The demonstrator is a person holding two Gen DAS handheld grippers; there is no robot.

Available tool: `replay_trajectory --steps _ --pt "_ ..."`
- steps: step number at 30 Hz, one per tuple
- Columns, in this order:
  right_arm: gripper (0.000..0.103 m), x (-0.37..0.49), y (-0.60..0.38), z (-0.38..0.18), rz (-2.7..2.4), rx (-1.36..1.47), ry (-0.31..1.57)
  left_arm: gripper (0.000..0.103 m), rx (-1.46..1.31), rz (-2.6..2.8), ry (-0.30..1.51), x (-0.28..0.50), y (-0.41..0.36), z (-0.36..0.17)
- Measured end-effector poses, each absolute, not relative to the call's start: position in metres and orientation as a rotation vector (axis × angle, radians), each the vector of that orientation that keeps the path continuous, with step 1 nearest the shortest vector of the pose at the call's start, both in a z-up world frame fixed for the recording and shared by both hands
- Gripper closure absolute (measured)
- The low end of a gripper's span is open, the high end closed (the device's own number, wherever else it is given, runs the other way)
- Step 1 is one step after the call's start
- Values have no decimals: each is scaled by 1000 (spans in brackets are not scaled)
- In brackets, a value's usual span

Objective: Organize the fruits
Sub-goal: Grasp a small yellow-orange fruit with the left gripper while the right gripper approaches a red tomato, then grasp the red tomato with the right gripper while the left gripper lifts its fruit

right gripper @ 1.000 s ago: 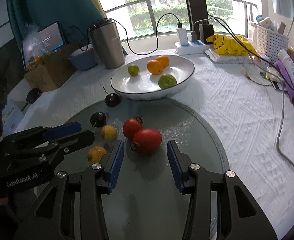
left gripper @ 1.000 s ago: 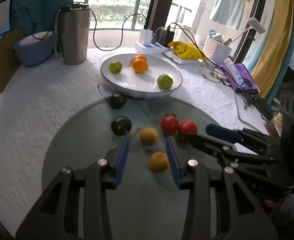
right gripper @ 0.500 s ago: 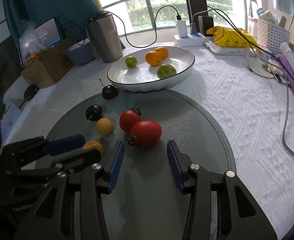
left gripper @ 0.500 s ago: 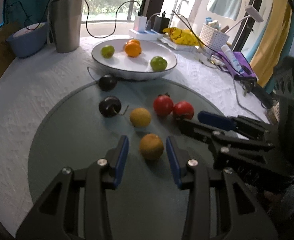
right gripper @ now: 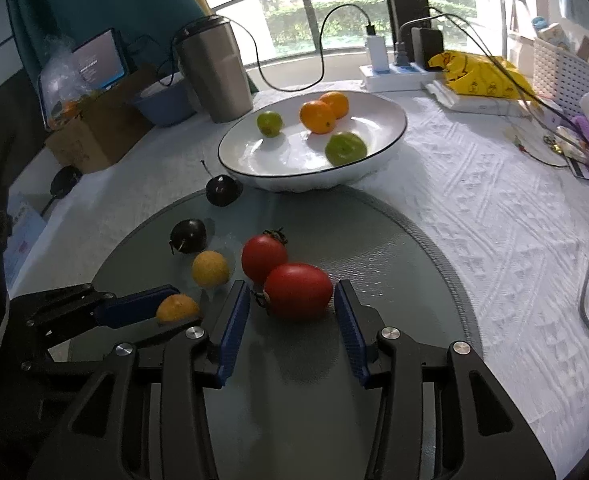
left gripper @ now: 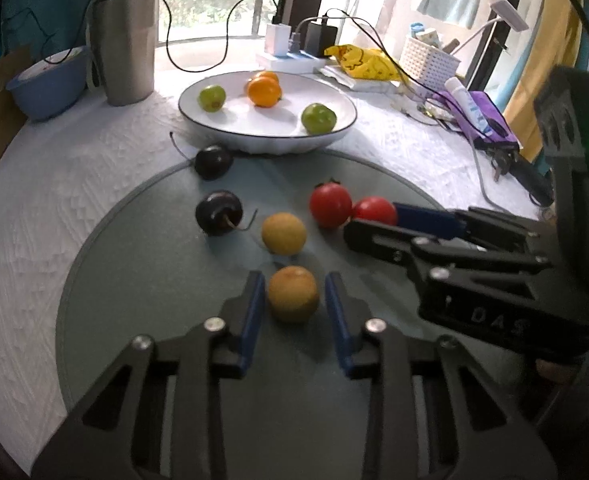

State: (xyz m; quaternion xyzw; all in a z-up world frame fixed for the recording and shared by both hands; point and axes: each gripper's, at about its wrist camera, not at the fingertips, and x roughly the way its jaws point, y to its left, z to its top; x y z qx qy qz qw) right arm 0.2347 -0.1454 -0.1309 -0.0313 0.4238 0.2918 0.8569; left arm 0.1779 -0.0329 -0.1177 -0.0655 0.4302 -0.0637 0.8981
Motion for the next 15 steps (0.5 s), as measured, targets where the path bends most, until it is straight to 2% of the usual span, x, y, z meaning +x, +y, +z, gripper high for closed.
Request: replay_trajectory --steps 15 --pt "59 228 -147 -123 622 -56 866 77 -129 -154 855 169 -37 -108"
